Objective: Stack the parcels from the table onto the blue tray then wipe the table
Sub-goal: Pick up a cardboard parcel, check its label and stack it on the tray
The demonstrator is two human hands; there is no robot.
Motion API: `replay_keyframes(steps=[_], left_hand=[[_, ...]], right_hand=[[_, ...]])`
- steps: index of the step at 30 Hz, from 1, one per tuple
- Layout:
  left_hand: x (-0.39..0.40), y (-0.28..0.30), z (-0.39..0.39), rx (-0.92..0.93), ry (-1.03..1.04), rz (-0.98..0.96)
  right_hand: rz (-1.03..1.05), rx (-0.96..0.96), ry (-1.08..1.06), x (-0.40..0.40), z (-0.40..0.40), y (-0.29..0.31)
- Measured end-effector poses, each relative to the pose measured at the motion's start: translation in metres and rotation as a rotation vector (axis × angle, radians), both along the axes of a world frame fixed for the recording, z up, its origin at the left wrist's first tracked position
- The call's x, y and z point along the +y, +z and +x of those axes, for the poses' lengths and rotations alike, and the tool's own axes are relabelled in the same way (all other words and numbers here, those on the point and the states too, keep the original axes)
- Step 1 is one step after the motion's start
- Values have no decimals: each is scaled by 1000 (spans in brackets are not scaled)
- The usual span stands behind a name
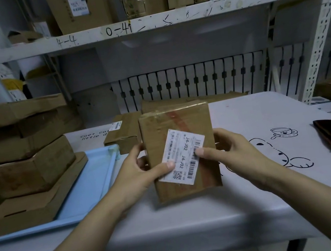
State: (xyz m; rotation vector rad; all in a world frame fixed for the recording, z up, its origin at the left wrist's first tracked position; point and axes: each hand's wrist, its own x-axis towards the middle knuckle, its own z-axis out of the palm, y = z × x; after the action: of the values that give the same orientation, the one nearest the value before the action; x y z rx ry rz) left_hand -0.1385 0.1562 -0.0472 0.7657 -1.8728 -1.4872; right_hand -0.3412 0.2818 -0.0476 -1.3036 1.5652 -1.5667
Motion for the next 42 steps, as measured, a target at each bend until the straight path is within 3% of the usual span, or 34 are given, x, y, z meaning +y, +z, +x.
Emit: replay_keyframes(steps=[11,25,29,34,37,39,42], left_hand=[[12,8,-7,-51,95,105],[14,13,-14,3,132,67],[6,3,-10,2,90,-147],[-3,-8,-1,-117,125,-639],[-7,-9,3,-195,157,-977],[-11,-10,4,-220,124,-1154],[-14,-12,5,-251,91,-1270]], right_hand=[[26,-134,-84,-4,12,-6],[108,-89,-197,-10,18,-4],[93,-137,-282,-13,13,-4],[135,-671,-163,-11,6,4],[158,-864,-54,-9,1,4],[163,-895,10,-8,1,3],[159,-834,18,-8,3,-1]])
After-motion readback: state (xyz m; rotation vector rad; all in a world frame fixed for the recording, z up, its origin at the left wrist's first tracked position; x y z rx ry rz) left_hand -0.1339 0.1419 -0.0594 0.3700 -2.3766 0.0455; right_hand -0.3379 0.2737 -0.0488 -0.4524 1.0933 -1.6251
